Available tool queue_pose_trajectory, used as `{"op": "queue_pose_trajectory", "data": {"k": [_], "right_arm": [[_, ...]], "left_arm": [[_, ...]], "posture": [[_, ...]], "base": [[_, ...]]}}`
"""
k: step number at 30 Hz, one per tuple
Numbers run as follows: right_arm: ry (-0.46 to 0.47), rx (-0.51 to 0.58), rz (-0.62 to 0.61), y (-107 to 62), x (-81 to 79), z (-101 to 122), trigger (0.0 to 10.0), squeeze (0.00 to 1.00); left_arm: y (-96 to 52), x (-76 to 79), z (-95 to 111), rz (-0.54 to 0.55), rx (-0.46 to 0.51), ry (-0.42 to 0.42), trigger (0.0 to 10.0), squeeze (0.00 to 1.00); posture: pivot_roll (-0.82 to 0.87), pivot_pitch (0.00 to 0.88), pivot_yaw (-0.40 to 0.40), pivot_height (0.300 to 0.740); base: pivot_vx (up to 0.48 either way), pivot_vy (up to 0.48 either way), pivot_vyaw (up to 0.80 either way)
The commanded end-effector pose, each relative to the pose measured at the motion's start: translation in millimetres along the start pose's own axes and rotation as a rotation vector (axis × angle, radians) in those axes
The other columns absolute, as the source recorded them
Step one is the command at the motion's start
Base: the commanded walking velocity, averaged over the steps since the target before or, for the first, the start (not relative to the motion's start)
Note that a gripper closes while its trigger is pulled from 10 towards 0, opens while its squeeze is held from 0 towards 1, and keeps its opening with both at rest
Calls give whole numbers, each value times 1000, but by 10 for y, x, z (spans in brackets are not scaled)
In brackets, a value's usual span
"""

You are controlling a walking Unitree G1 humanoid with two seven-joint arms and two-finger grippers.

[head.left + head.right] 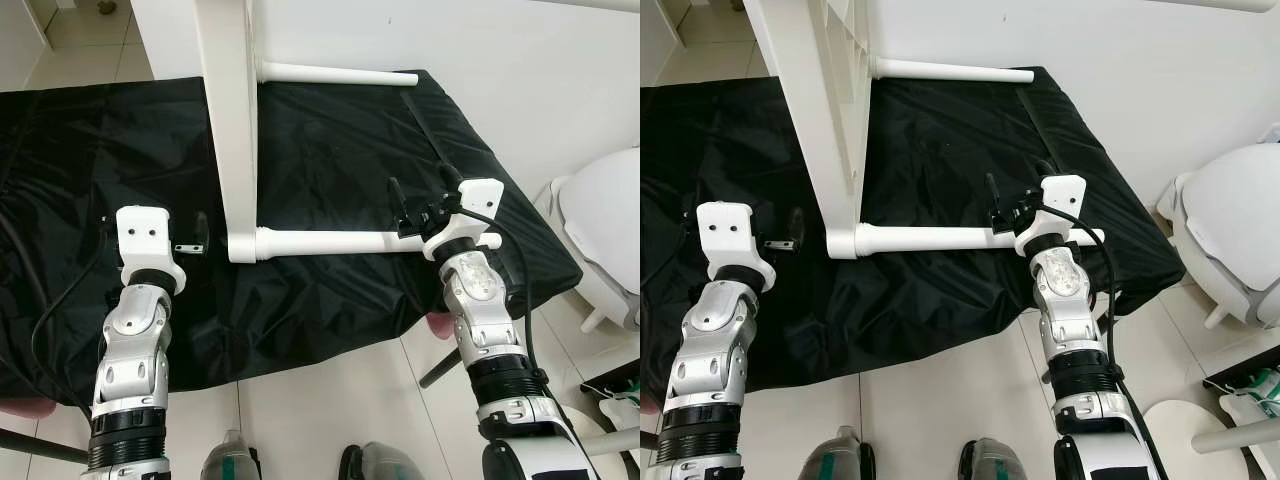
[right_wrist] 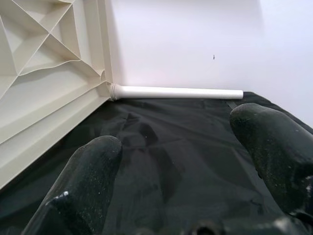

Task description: Building children table

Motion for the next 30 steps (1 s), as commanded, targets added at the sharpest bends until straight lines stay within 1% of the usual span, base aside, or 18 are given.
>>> {"op": "queue_pose_trajectory", "data": {"k": [1, 22, 25, 27, 30], "right_arm": [[-3, -23, 11, -34, -24, -49, 10000, 0], [-9, -21, 12, -26, -13, -31, 10000, 0], [-11, -19, 10, -20, -5, -23, 10000, 0], [-11, -20, 8, -18, -3, -25, 10000, 0], [-11, -20, 8, -16, -2, -26, 10000, 0]], "left_arm": [[-21, -48, 6, 40, 1, -5, 10000, 0], [-19, -34, 24, 30, 5, -1, 10000, 0], [-60, -15, 109, -29, 42, -15, 10000, 0], [-95, 12, 163, -87, 58, -25, 10000, 0], [-102, 21, 177, -101, 62, -27, 10000, 0]], "posture": [[20, 4, -22, 740], [22, 5, -25, 740], [22, 5, -25, 740], [28, 7, -27, 740], [31, 6, -28, 740]], "base": [[0, 0, 0], [0, 0, 0], [0, 0, 0], [0, 0, 0], [0, 0, 0]]}}
Point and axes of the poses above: a point about 5 cm out from each wrist's last joint towards the gripper, its own y axis pointing out of the wrist towards the gripper, its own z axis along the axis of the wrist's last joint, x = y × z, the point moved 5 cm from there along y, pointing out of the wrist towards the gripper, and after that the axes turned 9 degrees about -y, right-handed, at the moved point
